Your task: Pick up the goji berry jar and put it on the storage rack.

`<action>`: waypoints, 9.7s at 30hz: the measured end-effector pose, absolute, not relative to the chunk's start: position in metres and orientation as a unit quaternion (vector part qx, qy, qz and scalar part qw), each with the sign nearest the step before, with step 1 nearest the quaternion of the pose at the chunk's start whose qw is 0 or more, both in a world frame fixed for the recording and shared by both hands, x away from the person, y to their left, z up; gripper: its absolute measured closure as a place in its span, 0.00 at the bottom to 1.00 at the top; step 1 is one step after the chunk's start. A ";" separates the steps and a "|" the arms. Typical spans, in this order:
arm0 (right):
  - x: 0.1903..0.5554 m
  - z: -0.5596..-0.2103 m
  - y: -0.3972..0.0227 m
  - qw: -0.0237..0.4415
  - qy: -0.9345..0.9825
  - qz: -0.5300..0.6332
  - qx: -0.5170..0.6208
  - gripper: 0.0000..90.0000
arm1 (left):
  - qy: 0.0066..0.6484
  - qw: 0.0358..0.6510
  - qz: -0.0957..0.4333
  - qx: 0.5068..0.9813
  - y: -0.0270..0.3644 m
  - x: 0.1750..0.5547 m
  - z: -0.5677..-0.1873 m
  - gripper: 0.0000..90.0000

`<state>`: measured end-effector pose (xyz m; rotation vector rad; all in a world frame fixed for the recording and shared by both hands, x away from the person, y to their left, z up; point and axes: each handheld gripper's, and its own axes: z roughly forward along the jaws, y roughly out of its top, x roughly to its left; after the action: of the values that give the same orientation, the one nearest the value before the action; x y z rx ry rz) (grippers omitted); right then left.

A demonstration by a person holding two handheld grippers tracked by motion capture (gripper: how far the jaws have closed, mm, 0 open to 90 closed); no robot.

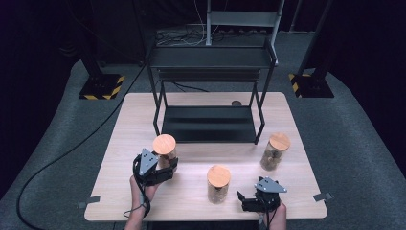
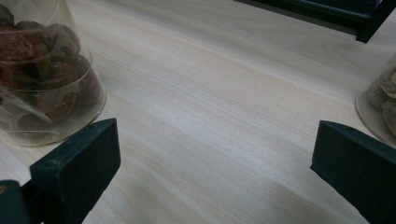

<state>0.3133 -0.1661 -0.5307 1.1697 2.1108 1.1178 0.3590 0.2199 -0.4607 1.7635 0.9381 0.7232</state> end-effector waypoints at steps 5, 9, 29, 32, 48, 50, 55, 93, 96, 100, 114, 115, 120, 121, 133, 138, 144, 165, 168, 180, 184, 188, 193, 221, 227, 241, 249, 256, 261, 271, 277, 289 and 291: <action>0.313 -0.531 -0.166 0.238 0.772 0.408 0.426 0.00 | 0.388 0.489 0.293 0.725 0.221 0.364 -0.461 0.27; 0.313 -0.531 -0.166 0.238 0.772 0.407 0.427 0.00 | 0.386 0.490 0.293 0.724 0.219 0.366 -0.460 0.27; 0.313 -0.531 -0.166 0.241 0.770 0.408 0.428 0.00 | 0.387 0.492 0.289 0.725 0.218 0.375 -0.459 0.27; 0.313 -0.531 -0.166 0.240 0.771 0.407 0.427 0.00 | 0.388 0.494 0.287 0.723 0.218 0.376 -0.460 0.27; 0.313 -0.531 -0.166 0.239 0.771 0.409 0.425 0.00 | 0.385 0.493 0.286 0.726 0.212 0.386 -0.456 0.27; 0.313 -0.531 -0.166 0.238 0.771 0.410 0.425 0.00 | 0.385 0.494 0.284 0.726 0.212 0.387 -0.456 0.27; 0.313 -0.531 -0.166 0.239 0.771 0.409 0.425 0.00 | 0.385 0.494 0.282 0.726 0.211 0.390 -0.457 0.27; 0.313 -0.531 -0.166 0.235 0.772 0.410 0.425 0.00 | 0.387 0.497 0.277 0.725 0.208 0.410 -0.453 0.27; 0.313 -0.531 -0.166 0.235 0.772 0.410 0.425 0.00 | 0.387 0.499 0.277 0.724 0.207 0.411 -0.453 0.27; 0.313 -0.531 -0.166 0.236 0.772 0.410 0.426 0.00 | 0.384 0.497 0.277 0.727 0.205 0.414 -0.452 0.27; 0.313 -0.531 -0.166 0.235 0.773 0.409 0.425 0.00 | 0.380 0.497 0.277 0.729 0.200 0.422 -0.449 0.27; 0.313 -0.531 -0.166 0.235 0.773 0.408 0.424 0.00 | 0.378 0.497 0.278 0.730 0.200 0.423 -0.448 0.27; 0.314 -0.531 -0.166 0.231 0.777 0.407 0.422 0.00 | 0.378 0.500 0.279 0.727 0.198 0.425 -0.446 0.27; 0.314 -0.531 -0.166 0.231 0.777 0.407 0.421 0.00 | 0.378 0.501 0.279 0.727 0.198 0.426 -0.446 0.27; 0.314 -0.531 -0.166 0.232 0.776 0.407 0.422 0.00 | 0.377 0.500 0.281 0.727 0.195 0.432 -0.444 0.27; 0.313 -0.531 -0.166 0.235 0.774 0.408 0.423 0.00 | 0.376 0.500 0.282 0.728 0.194 0.434 -0.444 0.27; 0.313 -0.531 -0.166 0.232 0.775 0.408 0.422 0.00 | 0.376 0.506 0.281 0.724 0.193 0.437 -0.441 0.27; 0.313 -0.531 -0.166 0.235 0.775 0.407 0.422 0.00 | 0.372 0.504 0.280 0.727 0.188 0.450 -0.441 0.27; 0.313 -0.531 -0.166 0.236 0.774 0.408 0.422 0.00 | 0.373 0.504 0.280 0.727 0.187 0.452 -0.440 0.27; 0.313 -0.531 -0.166 0.236 0.775 0.407 0.423 0.00 | 0.373 0.508 0.282 0.723 0.185 0.459 -0.438 0.27; 0.313 -0.531 -0.166 0.235 0.776 0.406 0.422 0.00 | 0.376 0.510 0.282 0.721 0.186 0.462 -0.437 0.27; 0.313 -0.531 -0.166 0.234 0.776 0.406 0.422 0.00 | 0.376 0.512 0.283 0.718 0.185 0.465 -0.435 0.27; 0.313 -0.531 -0.166 0.236 0.774 0.407 0.424 0.00 | 0.372 0.508 0.285 0.723 0.182 0.468 -0.434 0.27; 0.313 -0.531 -0.166 0.234 0.774 0.409 0.422 0.00 | 0.377 0.513 0.287 0.716 0.177 0.485 -0.436 0.27; 0.313 -0.531 -0.166 0.232 0.775 0.409 0.421 0.00 | 0.379 0.512 0.288 0.715 0.175 0.488 -0.437 0.27; 0.313 -0.531 -0.166 0.232 0.775 0.410 0.421 0.00 | 0.384 0.508 0.290 0.714 0.172 0.497 -0.442 0.27; 0.313 -0.531 -0.166 0.233 0.775 0.410 0.421 0.00 | 0.390 0.505 0.289 0.714 0.170 0.502 -0.447 0.27; 0.313 -0.531 -0.166 0.234 0.774 0.410 0.422 0.00 | 0.391 0.501 0.289 0.716 0.168 0.505 -0.450 0.27; 0.313 -0.531 -0.166 0.234 0.774 0.410 0.422 0.00 | 0.396 0.500 0.289 0.714 0.167 0.508 -0.453 0.27; 0.313 -0.531 -0.167 0.233 0.774 0.411 0.421 0.00 | 0.399 0.494 0.286 0.718 0.163 0.513 -0.459 0.27; 0.313 -0.531 -0.167 0.232 0.774 0.411 0.421 0.00 | 0.403 0.490 0.283 0.719 0.162 0.516 -0.464 0.27; 0.313 -0.531 -0.167 0.233 0.774 0.411 0.420 0.00 | 0.411 0.486 0.284 0.717 0.157 0.523 -0.471 0.27; 0.313 -0.531 -0.167 0.233 0.774 0.412 0.420 0.00 | 0.411 0.486 0.284 0.718 0.157 0.523 -0.472 0.27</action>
<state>0.3128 -0.1666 -0.5312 1.1549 2.1271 1.1309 0.5233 0.1565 -0.4717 1.7468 0.9991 0.6904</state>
